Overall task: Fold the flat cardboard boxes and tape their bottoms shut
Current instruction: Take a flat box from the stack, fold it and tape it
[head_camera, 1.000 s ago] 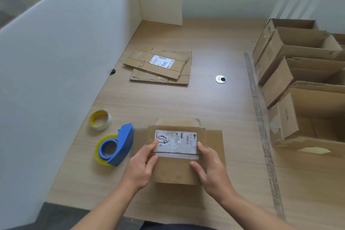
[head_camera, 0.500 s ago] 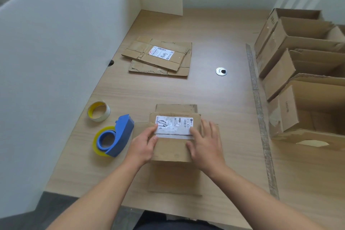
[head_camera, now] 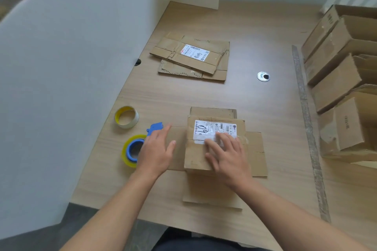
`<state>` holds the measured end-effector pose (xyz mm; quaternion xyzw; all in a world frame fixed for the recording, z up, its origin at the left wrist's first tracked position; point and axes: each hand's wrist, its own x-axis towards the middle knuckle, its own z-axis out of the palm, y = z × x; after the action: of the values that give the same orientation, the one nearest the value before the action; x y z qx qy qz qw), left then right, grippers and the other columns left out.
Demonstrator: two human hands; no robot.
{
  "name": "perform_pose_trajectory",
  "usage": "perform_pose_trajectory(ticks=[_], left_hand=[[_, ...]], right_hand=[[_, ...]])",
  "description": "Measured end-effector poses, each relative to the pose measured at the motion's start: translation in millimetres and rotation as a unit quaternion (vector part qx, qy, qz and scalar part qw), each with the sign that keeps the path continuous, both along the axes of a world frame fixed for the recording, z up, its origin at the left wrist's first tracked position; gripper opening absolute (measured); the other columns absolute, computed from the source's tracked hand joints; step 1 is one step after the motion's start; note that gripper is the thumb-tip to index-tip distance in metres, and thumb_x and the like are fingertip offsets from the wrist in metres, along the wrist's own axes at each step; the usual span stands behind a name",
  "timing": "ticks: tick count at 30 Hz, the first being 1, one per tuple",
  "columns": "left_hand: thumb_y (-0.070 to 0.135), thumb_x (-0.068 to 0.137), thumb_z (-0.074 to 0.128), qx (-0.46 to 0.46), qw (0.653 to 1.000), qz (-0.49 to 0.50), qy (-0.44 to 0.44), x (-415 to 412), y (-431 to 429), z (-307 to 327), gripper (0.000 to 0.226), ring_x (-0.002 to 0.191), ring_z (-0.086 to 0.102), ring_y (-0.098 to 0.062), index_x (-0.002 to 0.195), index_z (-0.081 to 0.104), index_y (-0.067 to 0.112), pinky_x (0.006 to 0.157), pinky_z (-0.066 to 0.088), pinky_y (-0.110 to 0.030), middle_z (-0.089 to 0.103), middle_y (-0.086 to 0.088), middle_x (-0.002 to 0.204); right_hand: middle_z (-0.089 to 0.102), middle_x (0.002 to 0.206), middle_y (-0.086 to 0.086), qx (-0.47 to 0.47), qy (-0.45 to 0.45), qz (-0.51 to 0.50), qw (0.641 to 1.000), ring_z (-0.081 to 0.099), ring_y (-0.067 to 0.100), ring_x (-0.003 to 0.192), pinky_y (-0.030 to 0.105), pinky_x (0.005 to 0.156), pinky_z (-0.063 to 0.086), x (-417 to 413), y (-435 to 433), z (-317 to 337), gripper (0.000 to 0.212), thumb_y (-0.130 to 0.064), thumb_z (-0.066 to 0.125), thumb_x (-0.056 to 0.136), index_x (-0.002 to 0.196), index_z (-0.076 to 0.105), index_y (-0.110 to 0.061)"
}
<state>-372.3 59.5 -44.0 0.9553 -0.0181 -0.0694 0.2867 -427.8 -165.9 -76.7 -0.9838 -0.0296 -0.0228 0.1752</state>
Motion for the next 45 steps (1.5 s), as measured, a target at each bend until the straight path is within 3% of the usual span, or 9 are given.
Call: perform_pose_trajectory(ticks=[4, 10, 14, 18, 22, 27, 32, 36, 45], left_hand=[[0.043, 0.098, 0.051, 0.145, 0.989, 0.019, 0.020, -2, 46, -14, 0.066, 0.113, 0.043, -0.027, 0.156, 0.021, 0.036, 0.097, 0.040, -0.037, 0.049, -0.003, 0.127], [0.043, 0.103, 0.038, 0.193, 0.976, -0.021, 0.095, -1, 45, -38, 0.069, 0.091, 0.052, -0.025, 0.157, -0.005, 0.038, 0.080, 0.050, -0.038, 0.047, -0.006, 0.106], [0.033, 0.102, 0.041, 0.160, 0.983, 0.000, 0.095, 3, 43, -46, 0.070, 0.080, 0.051, -0.025, 0.157, -0.003, 0.035, 0.069, 0.048, -0.037, 0.042, -0.005, 0.097], [0.028, 0.095, 0.046, 0.136, 0.984, 0.033, 0.106, 14, 44, -43, 0.071, 0.086, 0.054, -0.032, 0.155, 0.009, 0.037, 0.077, 0.047, -0.041, 0.048, -0.011, 0.102], [0.032, 0.093, 0.051, 0.078, 0.992, 0.024, 0.096, 24, 50, -32, 0.066, 0.100, 0.055, -0.033, 0.152, 0.023, 0.036, 0.082, 0.043, -0.039, 0.058, -0.011, 0.109], [0.042, 0.095, 0.056, 0.026, 0.995, -0.049, 0.083, 29, 54, -9, 0.062, 0.088, 0.058, -0.028, 0.149, 0.025, 0.045, 0.074, 0.045, -0.037, 0.062, -0.003, 0.106], [0.033, 0.094, 0.058, 0.012, 0.989, -0.140, 0.048, 33, 48, 9, 0.071, 0.100, 0.053, -0.016, 0.146, 0.016, 0.056, 0.076, 0.040, -0.030, 0.051, 0.015, 0.133], [0.031, 0.091, 0.059, 0.024, 0.990, -0.132, 0.045, 34, 45, 14, 0.074, 0.081, 0.054, -0.015, 0.146, 0.017, 0.056, 0.070, 0.047, -0.033, 0.058, 0.009, 0.113], [0.041, 0.094, 0.062, 0.045, 0.984, -0.168, -0.032, 31, 53, 31, 0.070, 0.093, 0.057, -0.020, 0.147, 0.019, 0.059, 0.077, 0.051, -0.040, 0.058, 0.004, 0.109]], right_hand=[[0.055, 0.131, 0.008, -0.037, -0.036, -0.013, 0.999, 0.040, 0.028, 0.129, 0.048, 0.110, 0.030, 1, 5, 0, 0.041, -0.049, 0.040, 0.094, 0.122, 0.066, -0.034], [0.048, 0.147, 0.005, -0.039, -0.013, -0.016, 0.999, 0.032, 0.026, 0.136, 0.047, 0.113, 0.025, -1, 5, 1, 0.048, -0.051, 0.034, 0.096, 0.134, 0.060, -0.036], [0.049, 0.146, 0.007, 0.025, -0.041, -0.039, 0.998, 0.036, 0.027, 0.133, 0.041, 0.111, 0.030, -3, 2, -2, 0.051, -0.047, 0.057, 0.094, 0.138, 0.058, -0.022], [0.052, 0.138, 0.005, 0.055, 0.023, -0.062, 0.996, 0.042, 0.030, 0.133, 0.041, 0.113, 0.031, 1, 0, 0, 0.058, -0.041, 0.071, 0.088, 0.136, 0.056, -0.011], [0.053, 0.135, -0.004, 0.104, 0.023, -0.042, 0.993, 0.040, 0.023, 0.133, 0.032, 0.113, 0.025, 1, -3, 8, 0.051, -0.041, 0.062, 0.095, 0.142, 0.053, -0.025], [0.039, 0.128, -0.032, 0.218, 0.033, -0.044, 0.974, 0.029, -0.008, 0.123, 0.000, 0.103, 0.010, 0, -11, 19, 0.054, -0.050, 0.048, 0.093, 0.145, 0.035, -0.043], [0.046, 0.138, -0.017, 0.243, 0.045, -0.045, 0.968, 0.033, 0.001, 0.133, 0.014, 0.111, 0.020, 0, -17, 15, 0.054, -0.046, 0.053, 0.096, 0.148, 0.038, -0.039], [0.046, 0.142, -0.013, 0.252, 0.044, -0.044, 0.966, 0.033, 0.006, 0.136, 0.026, 0.114, 0.026, -1, -17, 13, 0.054, -0.041, 0.056, 0.098, 0.149, 0.039, -0.038], [0.042, 0.137, -0.023, 0.268, 0.046, -0.038, 0.962, 0.030, -0.006, 0.131, 0.002, 0.105, 0.013, 1, -21, 14, 0.051, -0.038, 0.056, 0.099, 0.147, 0.039, -0.040]])
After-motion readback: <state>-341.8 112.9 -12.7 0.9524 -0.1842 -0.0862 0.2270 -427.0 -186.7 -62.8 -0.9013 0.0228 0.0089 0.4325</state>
